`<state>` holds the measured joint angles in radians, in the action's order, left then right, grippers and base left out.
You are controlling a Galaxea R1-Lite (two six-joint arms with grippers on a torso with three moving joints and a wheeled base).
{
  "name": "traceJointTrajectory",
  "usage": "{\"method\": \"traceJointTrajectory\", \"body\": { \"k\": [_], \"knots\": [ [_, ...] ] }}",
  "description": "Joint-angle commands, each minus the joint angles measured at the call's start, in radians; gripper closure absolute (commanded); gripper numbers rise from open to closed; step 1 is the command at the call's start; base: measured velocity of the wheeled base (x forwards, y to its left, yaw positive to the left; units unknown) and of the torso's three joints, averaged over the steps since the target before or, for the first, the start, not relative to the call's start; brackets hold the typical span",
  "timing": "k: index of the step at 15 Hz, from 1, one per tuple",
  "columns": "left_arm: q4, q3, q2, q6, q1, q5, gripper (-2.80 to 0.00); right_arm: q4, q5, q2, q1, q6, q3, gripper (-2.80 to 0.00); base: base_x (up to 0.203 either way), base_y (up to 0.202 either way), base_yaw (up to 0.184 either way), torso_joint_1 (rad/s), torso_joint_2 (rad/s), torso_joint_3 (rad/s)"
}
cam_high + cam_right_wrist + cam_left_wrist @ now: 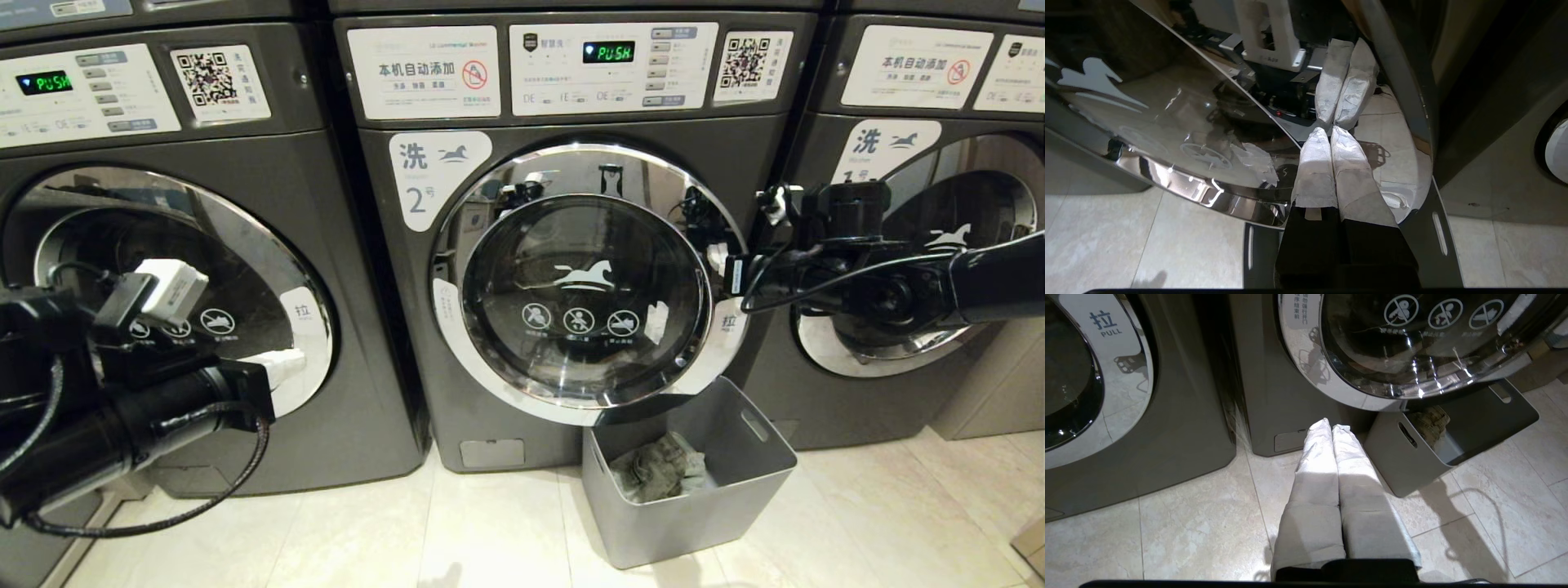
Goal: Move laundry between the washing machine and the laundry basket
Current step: Close the washing machine door with the left hand, then press the washing machine door tightly with the right hand
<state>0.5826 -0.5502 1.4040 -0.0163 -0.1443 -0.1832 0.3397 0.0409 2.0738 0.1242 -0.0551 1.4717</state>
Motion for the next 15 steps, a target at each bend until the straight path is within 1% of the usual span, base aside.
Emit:
{"method": "traceJointTrajectory", "body": {
  "k": [1, 6, 8, 10, 15],
  "knots": [
    [0.003, 0.021, -0.021, -0.001, 0.000, -0.002, 0.00, 0.002, 0.000, 0.097, -0.024, 0.000, 0.104, 0.00, 0.000, 0.000, 0.000, 0.000, 0.00, 0.000],
    [0.003, 0.035, -0.039, -0.001, 0.000, -0.001, 0.00, 0.003, -0.030, 0.293, -0.058, 0.003, 0.344, 0.00, 0.000, 0.000, 0.000, 0.000, 0.00, 0.000],
    [0.005, 0.047, -0.040, -0.001, 0.000, -0.001, 0.00, 0.023, -0.032, 0.343, -0.068, 0.010, 0.362, 0.00, 0.000, 0.000, 0.000, 0.000, 0.00, 0.000],
    [0.005, 0.059, -0.046, -0.001, 0.000, -0.002, 0.00, 0.135, -0.035, 0.402, -0.069, 0.011, 0.363, 0.00, 0.000, 0.000, 0.000, 0.000, 0.00, 0.000],
    [0.005, 0.102, -0.080, -0.001, 0.000, -0.001, 0.00, 0.342, -0.036, 0.536, -0.082, 0.006, 0.363, 0.00, 0.000, 0.000, 0.000, 0.000, 0.00, 0.000]
  ]
}}
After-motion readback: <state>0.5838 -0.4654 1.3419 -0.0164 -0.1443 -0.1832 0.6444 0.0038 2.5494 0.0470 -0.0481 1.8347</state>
